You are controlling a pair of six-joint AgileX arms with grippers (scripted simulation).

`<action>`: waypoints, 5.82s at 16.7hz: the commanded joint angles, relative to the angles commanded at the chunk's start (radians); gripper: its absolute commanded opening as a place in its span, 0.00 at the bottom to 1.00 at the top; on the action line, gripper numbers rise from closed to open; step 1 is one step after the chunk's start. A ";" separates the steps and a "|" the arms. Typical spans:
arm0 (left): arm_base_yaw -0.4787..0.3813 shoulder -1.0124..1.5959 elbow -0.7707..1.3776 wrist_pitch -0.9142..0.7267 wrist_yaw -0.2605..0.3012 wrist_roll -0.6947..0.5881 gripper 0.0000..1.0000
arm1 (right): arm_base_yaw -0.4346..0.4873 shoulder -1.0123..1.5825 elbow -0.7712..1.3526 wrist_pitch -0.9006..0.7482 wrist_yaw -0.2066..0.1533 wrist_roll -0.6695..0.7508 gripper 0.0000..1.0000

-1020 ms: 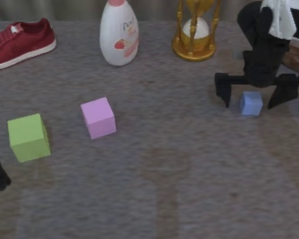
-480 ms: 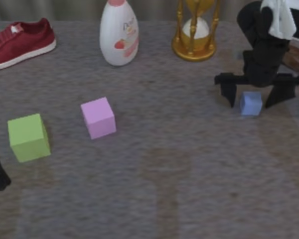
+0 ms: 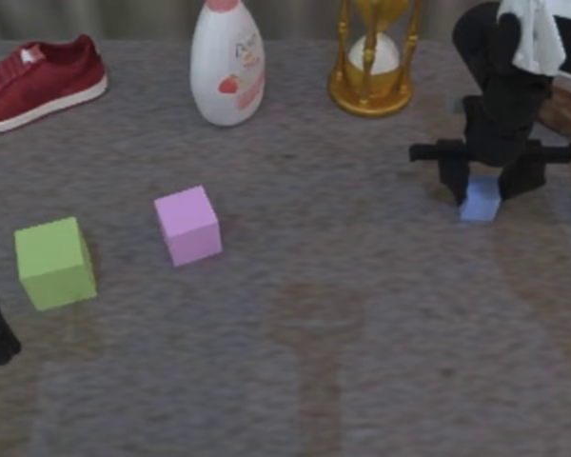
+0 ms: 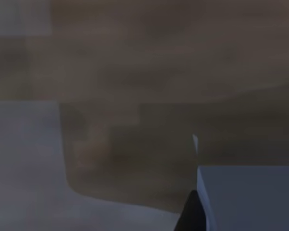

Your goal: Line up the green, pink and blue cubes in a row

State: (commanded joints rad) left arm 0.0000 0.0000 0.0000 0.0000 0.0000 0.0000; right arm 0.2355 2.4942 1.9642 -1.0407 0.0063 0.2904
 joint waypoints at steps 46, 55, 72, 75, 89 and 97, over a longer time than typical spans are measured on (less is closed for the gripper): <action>0.000 0.000 0.000 0.000 0.000 0.000 1.00 | 0.400 -0.561 -0.601 0.071 0.015 0.352 0.00; 0.000 0.000 0.000 0.000 0.000 0.000 1.00 | 0.405 -0.507 -0.698 0.217 0.017 0.354 0.00; 0.000 0.000 0.000 0.000 0.000 0.000 1.00 | 0.405 -0.507 -0.698 0.217 0.017 0.354 1.00; 0.000 0.000 0.000 0.000 0.000 0.000 1.00 | 0.405 -0.507 -0.698 0.217 0.017 0.354 1.00; 0.000 0.000 0.000 0.000 0.000 0.000 1.00 | 0.416 -0.606 -0.540 -0.039 0.017 0.355 1.00; -0.042 0.136 0.136 -0.093 0.032 0.061 1.00 | 0.425 -0.725 -0.652 0.037 0.010 0.309 1.00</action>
State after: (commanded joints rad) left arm -0.0422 0.1360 0.1361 -0.0930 0.0324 0.0610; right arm 0.6604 1.7691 1.3124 -1.0034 0.0167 0.5992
